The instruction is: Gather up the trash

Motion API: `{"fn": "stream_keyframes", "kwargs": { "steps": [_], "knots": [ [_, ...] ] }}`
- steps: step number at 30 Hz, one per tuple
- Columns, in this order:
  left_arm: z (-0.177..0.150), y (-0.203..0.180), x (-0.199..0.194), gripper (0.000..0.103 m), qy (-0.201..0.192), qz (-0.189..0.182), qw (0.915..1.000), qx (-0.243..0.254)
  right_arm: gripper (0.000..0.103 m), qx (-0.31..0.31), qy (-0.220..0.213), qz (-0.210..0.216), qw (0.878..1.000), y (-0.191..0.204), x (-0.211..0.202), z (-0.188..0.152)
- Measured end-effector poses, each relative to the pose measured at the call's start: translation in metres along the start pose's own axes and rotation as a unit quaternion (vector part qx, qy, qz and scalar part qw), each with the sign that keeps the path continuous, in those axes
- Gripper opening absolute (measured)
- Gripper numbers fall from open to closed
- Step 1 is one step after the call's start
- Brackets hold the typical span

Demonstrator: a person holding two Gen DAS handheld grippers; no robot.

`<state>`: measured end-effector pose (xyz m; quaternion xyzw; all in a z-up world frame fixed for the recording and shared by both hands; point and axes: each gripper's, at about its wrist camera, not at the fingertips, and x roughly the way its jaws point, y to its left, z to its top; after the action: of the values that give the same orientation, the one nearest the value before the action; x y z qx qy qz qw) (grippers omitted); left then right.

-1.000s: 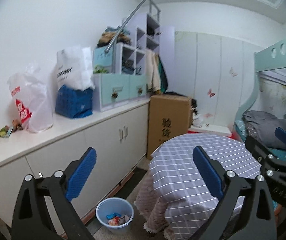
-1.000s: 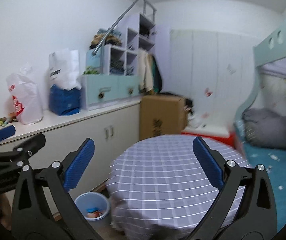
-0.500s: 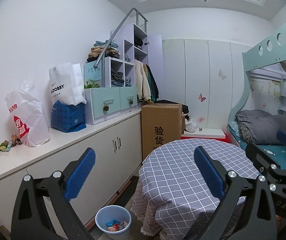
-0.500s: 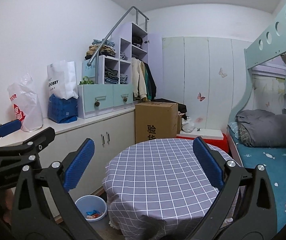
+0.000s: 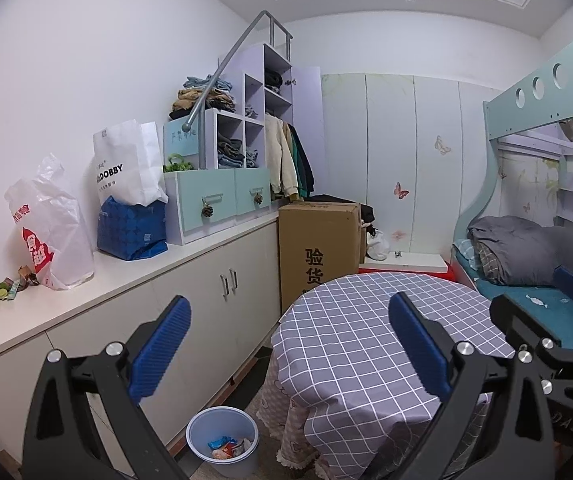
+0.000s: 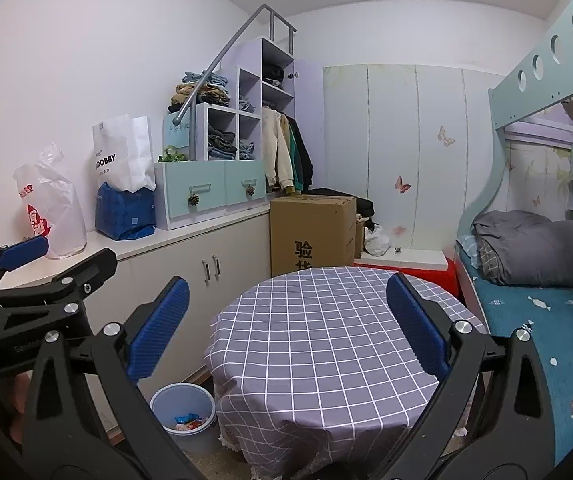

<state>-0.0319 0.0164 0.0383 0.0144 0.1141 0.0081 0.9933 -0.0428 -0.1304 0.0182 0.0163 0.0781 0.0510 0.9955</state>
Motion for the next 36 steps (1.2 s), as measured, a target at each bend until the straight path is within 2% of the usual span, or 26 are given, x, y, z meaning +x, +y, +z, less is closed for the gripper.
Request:
{"fn": "stream_keyframes", "kwargs": {
  "steps": [36],
  "knots": [
    [-0.002,0.005,0.013,0.097,0.008,-0.008,0.9999,-0.003,0.097,0.000,0.006,0.008,1.000,-0.001,0.003,-0.003]
  ]
}}
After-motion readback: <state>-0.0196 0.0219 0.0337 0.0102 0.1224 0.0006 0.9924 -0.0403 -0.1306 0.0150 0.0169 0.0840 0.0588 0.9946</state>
